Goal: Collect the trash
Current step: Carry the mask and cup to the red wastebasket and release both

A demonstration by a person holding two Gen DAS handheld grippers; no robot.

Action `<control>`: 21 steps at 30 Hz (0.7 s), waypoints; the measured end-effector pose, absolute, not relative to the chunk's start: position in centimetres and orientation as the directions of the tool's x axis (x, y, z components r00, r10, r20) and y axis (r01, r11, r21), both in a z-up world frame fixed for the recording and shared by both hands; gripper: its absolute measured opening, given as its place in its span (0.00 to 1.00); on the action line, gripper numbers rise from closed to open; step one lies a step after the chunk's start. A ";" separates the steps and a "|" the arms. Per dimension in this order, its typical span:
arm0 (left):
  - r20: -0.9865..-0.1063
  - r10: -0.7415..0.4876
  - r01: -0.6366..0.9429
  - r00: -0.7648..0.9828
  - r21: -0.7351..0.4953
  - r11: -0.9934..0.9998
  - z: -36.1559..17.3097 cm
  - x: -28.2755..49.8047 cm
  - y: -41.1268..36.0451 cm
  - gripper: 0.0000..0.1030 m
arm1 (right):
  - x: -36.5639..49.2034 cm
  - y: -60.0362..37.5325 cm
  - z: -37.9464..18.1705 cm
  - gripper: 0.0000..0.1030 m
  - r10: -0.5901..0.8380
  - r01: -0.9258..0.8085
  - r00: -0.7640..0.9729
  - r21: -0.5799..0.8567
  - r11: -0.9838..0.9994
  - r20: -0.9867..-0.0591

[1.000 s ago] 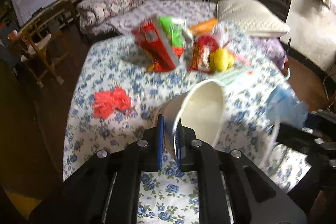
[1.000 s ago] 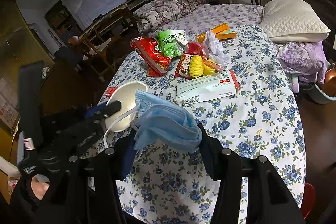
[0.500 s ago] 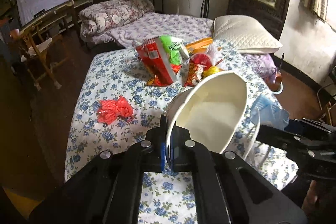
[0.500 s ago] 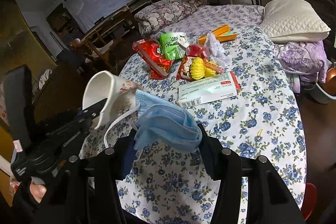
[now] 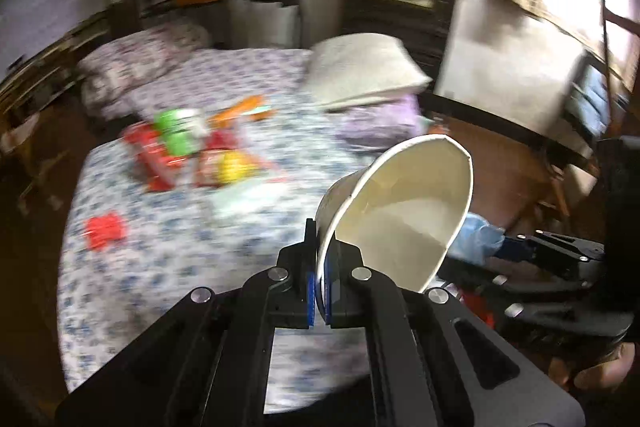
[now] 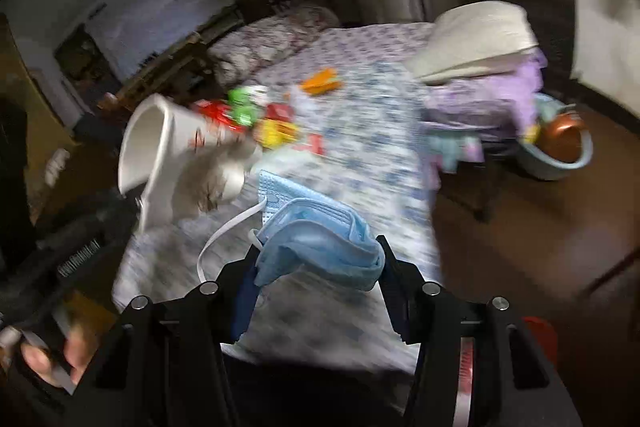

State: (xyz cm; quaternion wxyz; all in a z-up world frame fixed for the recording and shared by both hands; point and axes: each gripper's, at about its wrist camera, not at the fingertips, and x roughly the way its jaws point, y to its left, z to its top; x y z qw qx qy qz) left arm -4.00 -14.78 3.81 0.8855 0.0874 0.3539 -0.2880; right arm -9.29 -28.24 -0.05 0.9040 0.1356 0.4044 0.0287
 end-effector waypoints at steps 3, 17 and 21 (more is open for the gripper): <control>-0.680 -0.503 0.642 0.534 -0.061 0.764 3.8 -6.7 -19.7 0.04 | -13.8 -32.8 -1.0 0.52 0.043 0.145 0.637 0.174 0.974 -0.769; -0.845 -0.479 0.758 0.236 -0.149 0.636 -7.5 -11.9 -38.7 0.04 | -20.5 -48.2 -21.0 0.52 0.026 0.558 0.395 0.262 0.788 -0.918; -0.875 -0.446 0.756 0.188 -0.161 0.634 -10.7 -11.2 -41.3 0.04 | -19.4 -49.5 -25.4 0.54 0.037 0.597 0.342 0.248 0.763 -0.939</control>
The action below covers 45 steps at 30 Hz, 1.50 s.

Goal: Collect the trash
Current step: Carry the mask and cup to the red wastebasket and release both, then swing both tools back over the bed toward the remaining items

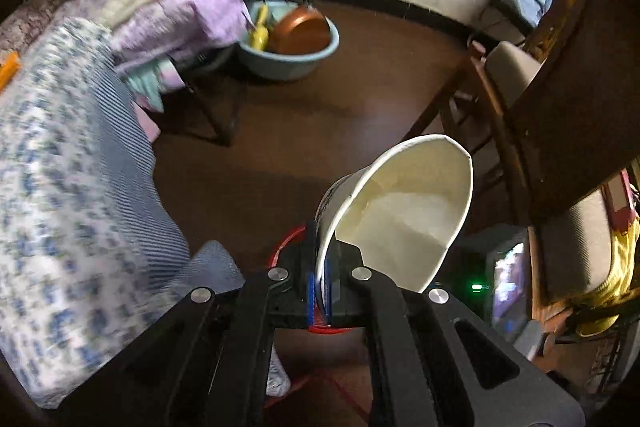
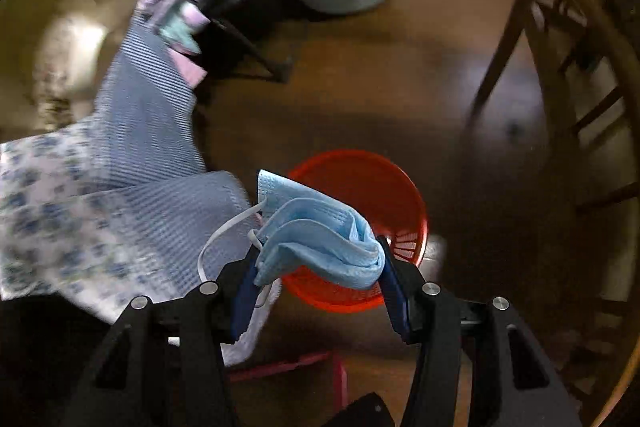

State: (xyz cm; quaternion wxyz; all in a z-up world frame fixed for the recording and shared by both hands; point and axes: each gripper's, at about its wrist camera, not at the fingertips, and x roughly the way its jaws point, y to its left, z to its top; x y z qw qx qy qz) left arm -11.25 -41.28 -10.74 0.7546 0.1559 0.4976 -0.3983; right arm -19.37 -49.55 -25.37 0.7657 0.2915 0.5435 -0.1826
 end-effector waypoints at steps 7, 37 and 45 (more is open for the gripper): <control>-0.915 -0.384 0.751 0.128 -0.164 0.640 -15.4 -9.7 -42.3 0.04 | -18.8 -50.6 -29.1 0.68 0.032 0.616 0.295 0.216 0.757 -0.955; -0.969 -0.218 0.743 -0.119 -0.233 0.627 -25.1 -10.1 -44.7 0.74 | -25.7 -50.9 -28.0 0.69 0.074 0.649 0.212 0.197 0.735 -0.974; -0.956 -0.292 0.771 -0.037 -0.213 0.600 -20.8 -10.6 -44.3 0.79 | -25.5 -50.8 -26.8 0.69 0.070 0.642 0.221 0.199 0.740 -0.973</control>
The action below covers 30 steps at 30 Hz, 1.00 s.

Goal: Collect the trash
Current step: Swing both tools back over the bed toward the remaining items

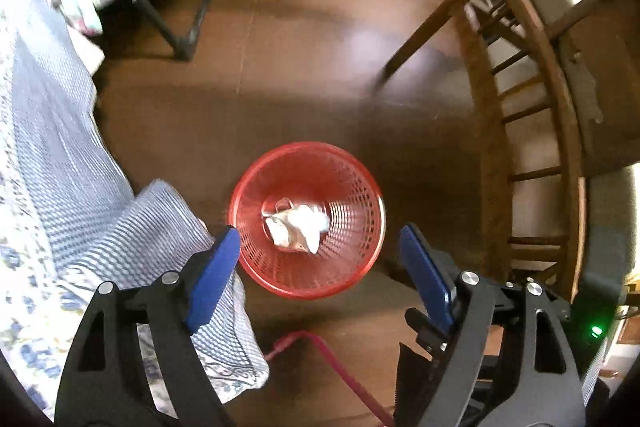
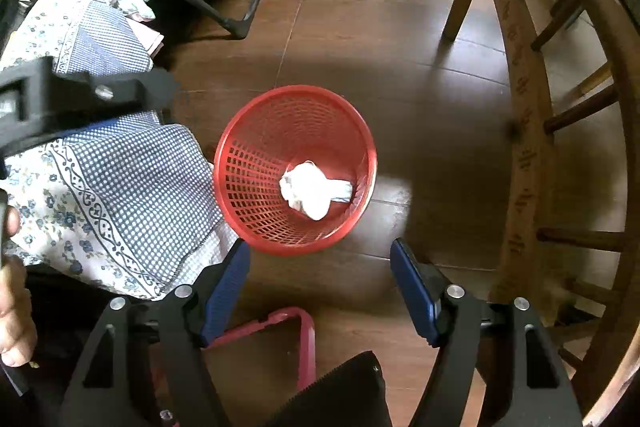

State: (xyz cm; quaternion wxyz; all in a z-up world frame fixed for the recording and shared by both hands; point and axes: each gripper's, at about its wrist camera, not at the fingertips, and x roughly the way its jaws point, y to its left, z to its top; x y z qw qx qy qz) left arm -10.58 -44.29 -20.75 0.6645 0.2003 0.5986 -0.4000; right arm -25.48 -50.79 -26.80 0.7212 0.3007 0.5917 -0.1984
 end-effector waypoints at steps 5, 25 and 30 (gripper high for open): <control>-0.929 -0.366 0.787 0.057 -0.184 0.589 -16.7 -11.1 -43.0 0.86 | -25.2 -50.6 -25.3 0.69 0.059 0.634 0.224 0.192 0.749 -0.973; -0.716 -0.540 0.666 0.443 -0.140 0.733 0.6 -10.6 -24.1 0.93 | -21.6 -41.0 -9.7 0.88 -0.114 0.460 0.403 0.094 0.883 -0.908; -0.704 -0.413 0.503 0.578 -0.091 0.859 2.4 -7.8 -14.7 0.93 | -17.4 -33.9 -3.6 0.91 -0.094 0.307 0.537 0.090 0.947 -0.838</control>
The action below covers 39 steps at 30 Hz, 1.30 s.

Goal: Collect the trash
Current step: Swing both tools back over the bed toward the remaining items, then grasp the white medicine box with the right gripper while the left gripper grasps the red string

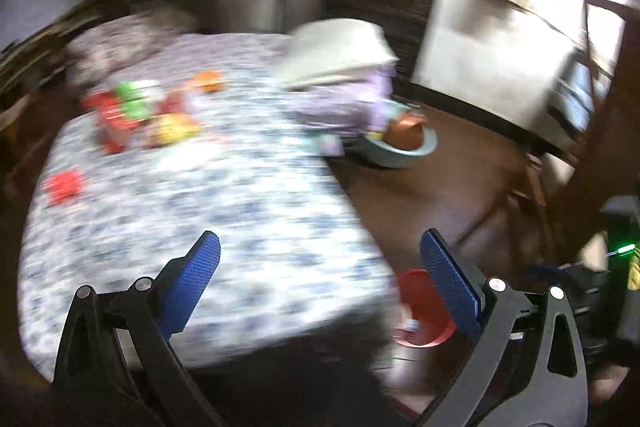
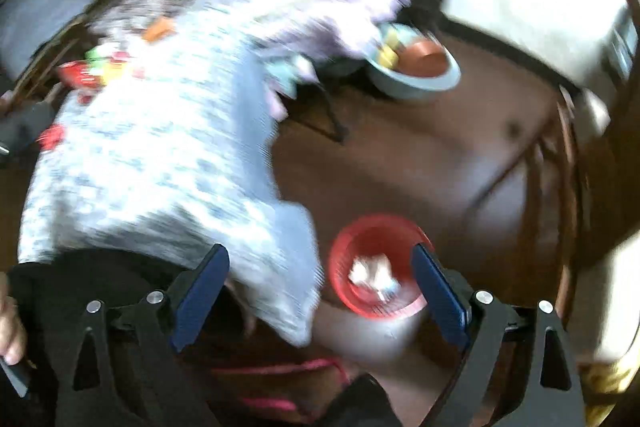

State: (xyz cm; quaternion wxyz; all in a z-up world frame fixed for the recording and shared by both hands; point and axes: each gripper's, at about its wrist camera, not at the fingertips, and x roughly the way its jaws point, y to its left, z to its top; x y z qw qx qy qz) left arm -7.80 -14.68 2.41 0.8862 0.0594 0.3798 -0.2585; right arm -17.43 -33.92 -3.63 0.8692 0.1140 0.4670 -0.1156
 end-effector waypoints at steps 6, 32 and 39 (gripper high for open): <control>-0.658 -0.151 0.209 0.738 0.009 0.978 3.5 -3.8 -2.8 0.93 | -10.9 -23.2 2.0 0.94 0.032 0.082 0.698 0.125 0.989 -0.715; -0.666 0.022 -0.115 0.746 -0.097 0.989 0.8 5.9 7.5 0.93 | 4.1 -16.7 -3.0 0.94 0.131 0.002 0.693 0.183 0.983 -0.709; -0.667 0.030 -0.103 0.744 -0.070 0.992 0.7 6.0 6.9 0.93 | 9.4 -17.6 -4.4 0.94 0.134 0.044 0.620 0.205 0.978 -0.773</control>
